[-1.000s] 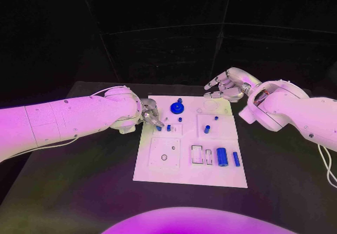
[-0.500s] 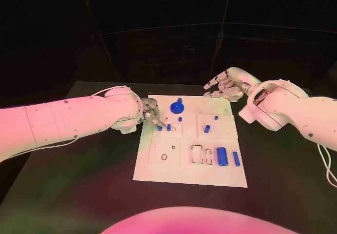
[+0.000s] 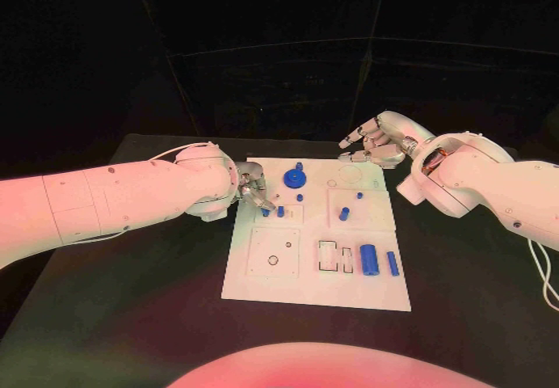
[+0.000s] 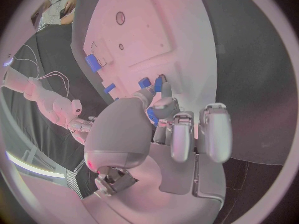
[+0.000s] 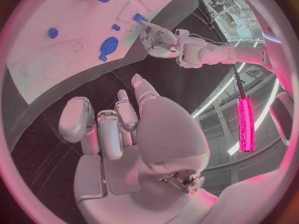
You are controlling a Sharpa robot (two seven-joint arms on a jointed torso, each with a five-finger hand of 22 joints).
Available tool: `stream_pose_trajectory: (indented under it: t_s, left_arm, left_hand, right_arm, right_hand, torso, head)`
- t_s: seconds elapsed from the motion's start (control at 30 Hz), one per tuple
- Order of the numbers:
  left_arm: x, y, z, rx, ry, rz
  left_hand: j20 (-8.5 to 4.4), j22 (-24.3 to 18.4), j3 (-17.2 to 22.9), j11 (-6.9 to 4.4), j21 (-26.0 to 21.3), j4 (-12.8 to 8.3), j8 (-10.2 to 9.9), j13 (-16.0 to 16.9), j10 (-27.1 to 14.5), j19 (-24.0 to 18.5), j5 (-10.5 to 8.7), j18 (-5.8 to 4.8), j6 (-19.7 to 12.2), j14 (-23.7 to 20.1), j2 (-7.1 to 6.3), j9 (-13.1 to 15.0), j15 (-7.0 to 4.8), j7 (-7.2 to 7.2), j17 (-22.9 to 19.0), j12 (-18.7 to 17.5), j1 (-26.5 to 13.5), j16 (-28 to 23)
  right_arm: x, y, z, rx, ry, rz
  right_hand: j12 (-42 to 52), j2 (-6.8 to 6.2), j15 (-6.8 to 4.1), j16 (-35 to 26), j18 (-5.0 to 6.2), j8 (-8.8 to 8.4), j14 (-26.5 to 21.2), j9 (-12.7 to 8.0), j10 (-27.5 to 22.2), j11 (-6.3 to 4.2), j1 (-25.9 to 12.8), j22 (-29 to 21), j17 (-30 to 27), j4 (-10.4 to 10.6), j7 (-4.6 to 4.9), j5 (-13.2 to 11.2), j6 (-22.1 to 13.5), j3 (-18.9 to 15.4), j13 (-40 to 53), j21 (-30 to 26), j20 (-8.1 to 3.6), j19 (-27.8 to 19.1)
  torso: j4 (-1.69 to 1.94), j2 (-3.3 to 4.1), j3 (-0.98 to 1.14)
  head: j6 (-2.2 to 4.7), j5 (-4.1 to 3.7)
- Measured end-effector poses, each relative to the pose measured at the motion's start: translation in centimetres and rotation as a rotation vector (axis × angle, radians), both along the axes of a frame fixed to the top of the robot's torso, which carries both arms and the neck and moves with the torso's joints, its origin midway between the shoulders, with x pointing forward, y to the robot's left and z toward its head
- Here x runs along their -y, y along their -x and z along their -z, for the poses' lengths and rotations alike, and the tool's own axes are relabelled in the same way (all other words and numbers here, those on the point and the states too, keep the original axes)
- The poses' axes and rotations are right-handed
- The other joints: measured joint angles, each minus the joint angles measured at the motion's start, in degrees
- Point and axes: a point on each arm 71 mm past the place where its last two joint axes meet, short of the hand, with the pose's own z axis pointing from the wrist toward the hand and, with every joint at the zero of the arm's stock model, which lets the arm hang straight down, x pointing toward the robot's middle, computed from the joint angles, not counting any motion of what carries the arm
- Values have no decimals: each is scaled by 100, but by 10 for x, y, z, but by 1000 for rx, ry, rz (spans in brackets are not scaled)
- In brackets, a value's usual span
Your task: Assemble the parts on the task board
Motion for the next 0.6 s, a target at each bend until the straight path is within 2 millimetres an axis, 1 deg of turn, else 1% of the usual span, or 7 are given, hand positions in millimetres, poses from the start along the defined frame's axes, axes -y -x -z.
stream_pose_trajectory:
  t_s: [0.6]
  left_arm:
    - [-5, 2, -2, 27, -8, -5]
  left_hand:
    - [0, 0, 16, 5, 35, 16, -1, 1, 2, 0, -11, 0, 10, 0, -42, -13, 0, 11, 0, 0, -18, 0]
  right_arm:
    - [0, 0, 0, 0, 0, 1]
  right_hand:
    - [0, 0, 0, 0, 0, 0, 0, 0, 0, 0, 0, 0, 0, 0, 0, 0, 0, 0, -1, 0, 0, 0]
  torso:
    - [-3, 0, -1]
  head:
    - [-9, 13]
